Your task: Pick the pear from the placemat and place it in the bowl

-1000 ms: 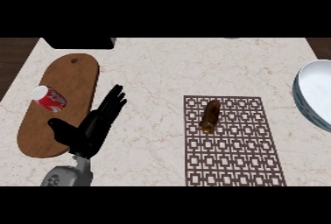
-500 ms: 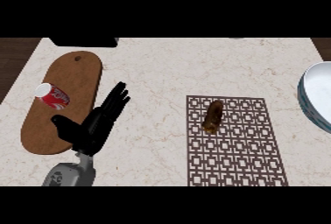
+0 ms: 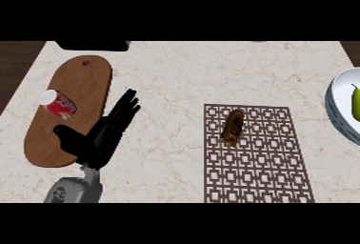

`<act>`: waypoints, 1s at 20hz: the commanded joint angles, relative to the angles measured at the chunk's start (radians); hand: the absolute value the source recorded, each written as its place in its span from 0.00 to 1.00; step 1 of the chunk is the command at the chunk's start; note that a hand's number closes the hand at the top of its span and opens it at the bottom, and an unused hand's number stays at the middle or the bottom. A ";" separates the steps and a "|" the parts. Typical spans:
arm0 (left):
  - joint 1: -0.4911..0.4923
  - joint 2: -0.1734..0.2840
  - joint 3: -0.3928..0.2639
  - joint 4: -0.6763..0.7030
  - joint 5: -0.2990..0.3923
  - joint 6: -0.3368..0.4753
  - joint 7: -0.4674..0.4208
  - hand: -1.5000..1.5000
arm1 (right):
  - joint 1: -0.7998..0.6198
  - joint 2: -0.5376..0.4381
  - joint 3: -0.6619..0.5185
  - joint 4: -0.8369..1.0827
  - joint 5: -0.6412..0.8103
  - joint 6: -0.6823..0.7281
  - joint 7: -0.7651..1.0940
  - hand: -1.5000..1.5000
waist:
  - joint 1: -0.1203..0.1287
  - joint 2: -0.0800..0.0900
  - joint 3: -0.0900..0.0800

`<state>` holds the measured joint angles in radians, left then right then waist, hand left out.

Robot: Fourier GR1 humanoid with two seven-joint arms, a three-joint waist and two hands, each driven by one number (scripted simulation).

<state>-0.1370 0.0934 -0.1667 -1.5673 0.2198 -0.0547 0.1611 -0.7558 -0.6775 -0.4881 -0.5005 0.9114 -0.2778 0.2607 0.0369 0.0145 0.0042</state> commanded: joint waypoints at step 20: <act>0.069 0.006 0.051 -0.031 -0.006 0.050 0.010 0.50 | 0.445 0.508 -0.207 -0.995 -0.595 0.000 -0.538 0.00 | -0.133 -0.049 -0.010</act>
<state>-0.0651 0.1160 -0.1117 -1.6016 0.2273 -0.0268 0.1746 -0.4269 -0.2909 -0.7387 -1.2785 0.3353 -0.2973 -0.2621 -0.0775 -0.0301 -0.0035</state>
